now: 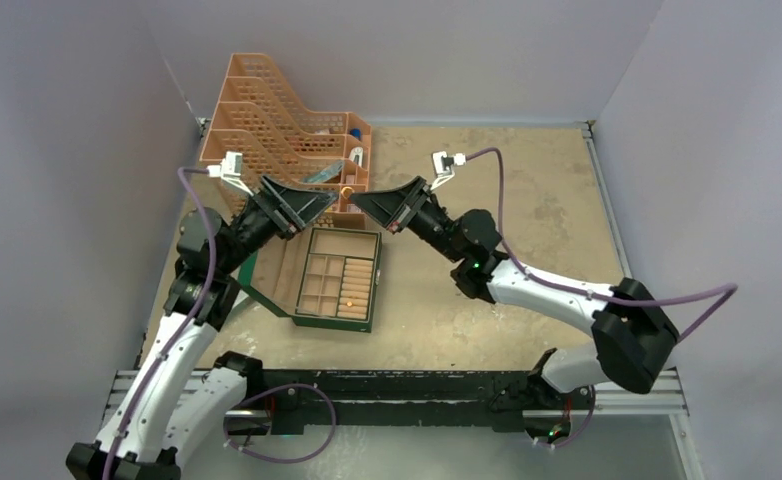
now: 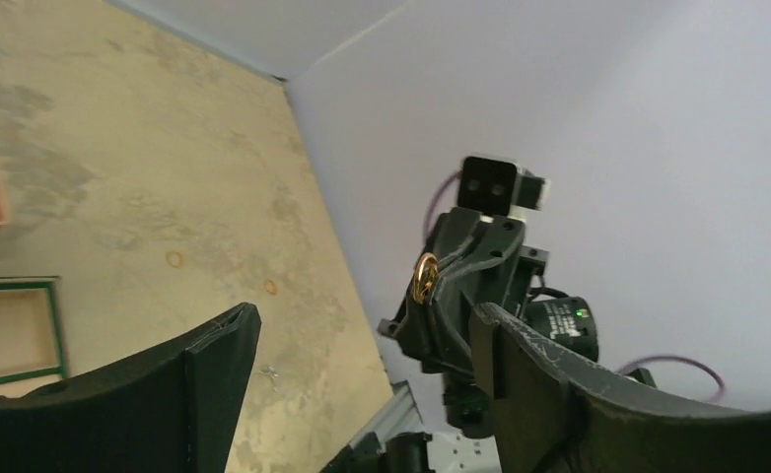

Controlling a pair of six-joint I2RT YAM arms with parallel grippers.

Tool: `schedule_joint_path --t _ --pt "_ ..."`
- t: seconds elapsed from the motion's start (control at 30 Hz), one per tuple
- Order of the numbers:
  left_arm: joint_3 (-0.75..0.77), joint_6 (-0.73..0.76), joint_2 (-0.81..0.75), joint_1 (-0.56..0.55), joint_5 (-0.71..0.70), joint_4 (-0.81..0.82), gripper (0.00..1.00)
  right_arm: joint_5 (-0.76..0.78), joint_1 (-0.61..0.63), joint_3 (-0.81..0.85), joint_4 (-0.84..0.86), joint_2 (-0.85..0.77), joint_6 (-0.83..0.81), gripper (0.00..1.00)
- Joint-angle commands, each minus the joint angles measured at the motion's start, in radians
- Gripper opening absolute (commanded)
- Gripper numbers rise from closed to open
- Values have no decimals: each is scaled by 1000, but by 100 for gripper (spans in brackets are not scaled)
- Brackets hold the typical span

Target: Organize the mixed jewelry

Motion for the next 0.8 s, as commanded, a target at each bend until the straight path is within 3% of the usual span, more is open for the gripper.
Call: schedule_joint_path --t 0.0,0.23,0.4,0.6,0.77 --pt "145 271 -88 1 -245 -303 79 -142 -78 56 -199 -98 -258 0" --pt "320 561 -86 1 -539 -559 79 -355 -122 308 -830 -55 -876 0" --pt "309 605 -101 1 -614 -571 78 -333 -114 528 -1269 85 -1239 0" --pt "271 576 -127 1 -842 -605 76 -241 10 694 -1588 225 -1454 0" --pt "241 571 -172 0 -983 -602 76 -147 64 797 -1748 360 -1497 0"
